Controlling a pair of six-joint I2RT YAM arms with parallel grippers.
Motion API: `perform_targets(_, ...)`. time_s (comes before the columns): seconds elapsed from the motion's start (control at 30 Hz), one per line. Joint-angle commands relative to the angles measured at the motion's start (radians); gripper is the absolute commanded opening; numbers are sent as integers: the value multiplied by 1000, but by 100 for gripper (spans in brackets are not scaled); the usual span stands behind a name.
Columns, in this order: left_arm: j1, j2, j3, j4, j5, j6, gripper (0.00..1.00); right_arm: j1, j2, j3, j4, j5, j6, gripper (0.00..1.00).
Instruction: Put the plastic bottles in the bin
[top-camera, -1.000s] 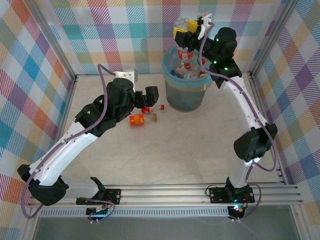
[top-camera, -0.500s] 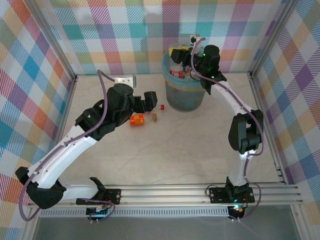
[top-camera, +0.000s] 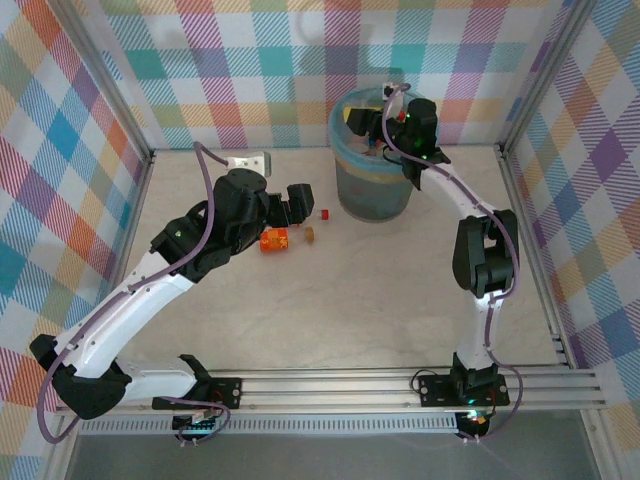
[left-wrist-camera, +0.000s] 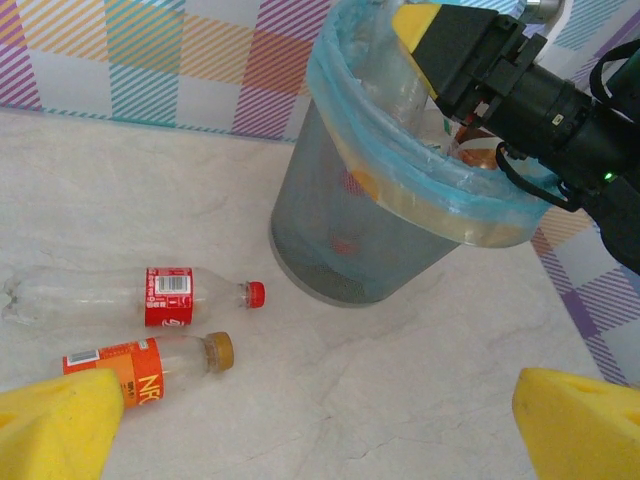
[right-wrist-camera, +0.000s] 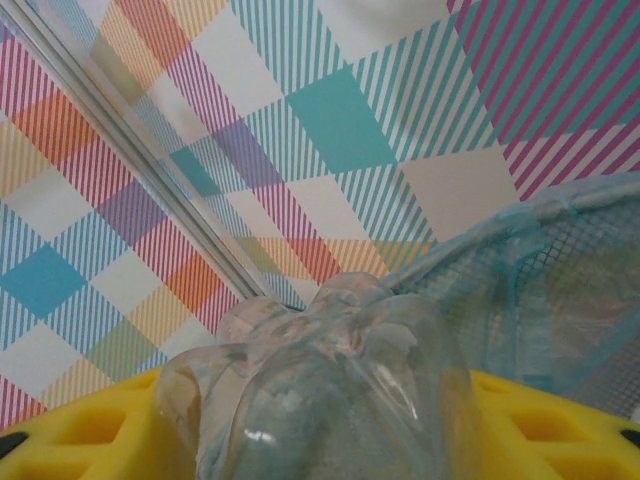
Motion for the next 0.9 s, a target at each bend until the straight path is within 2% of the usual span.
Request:
perform_targets(0.0, 7, 3, -12, 13, -12, -7, 100, -20, 57, 7, -79, 5, -67, 54)
perform_targets(0.33, 8, 6, -18, 11, -18, -3, 100, -19, 47, -23, -158, 8, -96, 57)
perform_targets(0.5, 8, 12, -22, 12, -19, -4, 100, -9, 36, 68, -347, 79, -177, 57)
perform_targets(0.87, 7, 1, -43, 13, -22, -9, 100, -11, 72, 5, -375, 112, -163, 56)
